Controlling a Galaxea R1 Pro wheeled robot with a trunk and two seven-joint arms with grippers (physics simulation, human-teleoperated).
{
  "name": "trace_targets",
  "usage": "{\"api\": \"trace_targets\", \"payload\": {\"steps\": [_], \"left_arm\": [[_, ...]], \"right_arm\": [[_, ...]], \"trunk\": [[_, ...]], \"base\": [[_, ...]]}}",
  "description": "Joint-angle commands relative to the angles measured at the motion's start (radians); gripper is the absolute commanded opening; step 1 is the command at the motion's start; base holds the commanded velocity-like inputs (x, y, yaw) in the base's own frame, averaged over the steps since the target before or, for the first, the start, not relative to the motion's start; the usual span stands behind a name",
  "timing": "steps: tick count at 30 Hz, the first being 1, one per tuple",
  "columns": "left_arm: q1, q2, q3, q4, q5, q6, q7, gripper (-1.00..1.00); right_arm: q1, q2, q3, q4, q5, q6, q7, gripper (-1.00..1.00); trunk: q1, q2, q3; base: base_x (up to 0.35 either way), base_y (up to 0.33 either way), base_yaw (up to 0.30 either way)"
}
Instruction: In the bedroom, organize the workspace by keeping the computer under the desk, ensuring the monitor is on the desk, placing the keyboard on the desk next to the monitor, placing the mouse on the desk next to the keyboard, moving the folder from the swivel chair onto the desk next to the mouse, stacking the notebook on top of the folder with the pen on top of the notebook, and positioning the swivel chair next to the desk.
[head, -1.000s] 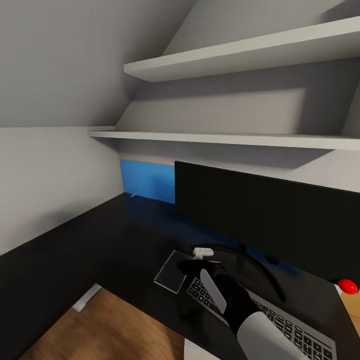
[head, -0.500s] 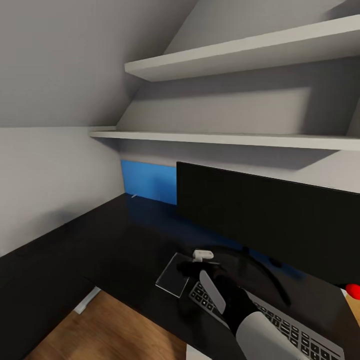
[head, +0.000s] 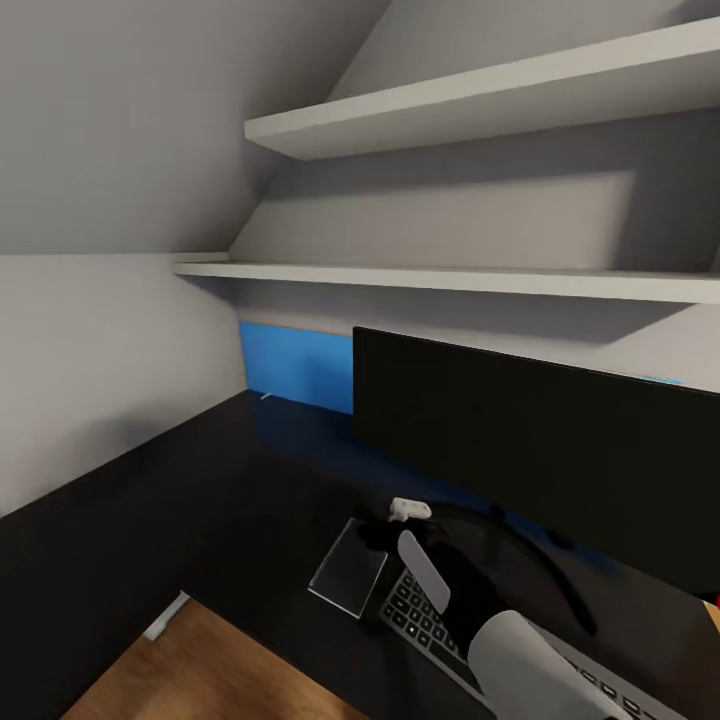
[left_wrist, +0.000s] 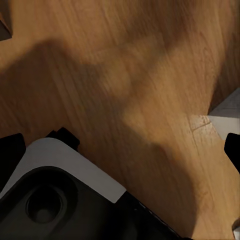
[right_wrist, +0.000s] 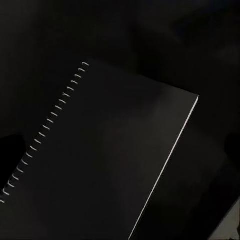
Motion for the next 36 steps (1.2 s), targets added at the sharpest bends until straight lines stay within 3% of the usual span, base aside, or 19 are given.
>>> {"api": "trace_targets", "payload": {"steps": [1, 7, 12, 14, 16, 19, 23, 27, 36], "left_arm": [[0.0, 0.001, -0.005, -0.003, 0.008, 0.0, 0.008, 1.0], [0.002, 0.003, -0.005, -0.003, 0.011, 0.0, 0.008, 1.0], [0.002, 0.011, -0.001, 0.006, 0.059, 0.009, 0.005, 1.0], [0.009, 0.013, 0.0, 0.018, 0.113, 0.006, 0.005, 1.0], [0.012, 0.014, 0.002, 0.02, 0.126, 0.006, 0.005, 1.0], [0.014, 0.014, 0.004, 0.023, 0.142, 0.005, 0.005, 1.0], [0.015, 0.013, -0.005, 0.022, 0.135, 0.01, 0.006, 1.0], [0.015, 0.013, -0.009, 0.027, 0.117, 0.003, 0.004, 1.0], [0.016, 0.013, -0.005, 0.037, 0.116, 0.0, 0.005, 1.0]], "right_arm": [[-0.001, 0.0, 0.002, 0.0, -0.011, 0.002, -0.01, 1.0], [-0.003, 0.0, 0.0, 0.009, -0.017, 0.002, -0.014, 1.0], [-0.005, 0.0, 0.0, 0.033, -0.041, 0.002, -0.015, 1.0], [-0.025, 0.0, 0.0, 0.045, -0.066, 0.003, -0.041, 1.0], [-0.036, 0.0, -0.001, 0.057, -0.088, 0.003, -0.059, 1.0], [-0.051, 0.0, -0.001, 0.077, -0.155, -0.001, -0.085, 1.0], [-0.069, 0.0, -0.001, 0.085, -0.187, -0.016, -0.095, 1.0], [-0.071, 0.0, -0.001, 0.088, -0.191, -0.033, -0.1, 1.0], [-0.072, 0.0, -0.002, 0.089, -0.196, -0.039, -0.144, 1.0]], "trunk": [[0.0, -0.001, -0.001], [0.0, -0.001, -0.001], [0.0, -0.001, -0.001], [0.008, -0.015, -0.007], [0.015, -0.029, -0.013], [0.023, -0.043, -0.02], [0.023, -0.043, -0.02], [0.023, -0.043, -0.02], [0.023, -0.043, -0.02]], "base": [[0.011, 0.0, 0.0], [0.101, 0.036, 0.0], [0.017, 0.006, 0.0], [0.004, 0.001, 0.0], [0.002, 0.001, 0.0], [0.0, 0.0, 0.0], [0.0, 0.0, 0.0], [0.065, 0.047, 0.0], [0.125, 0.098, 0.0]]}}
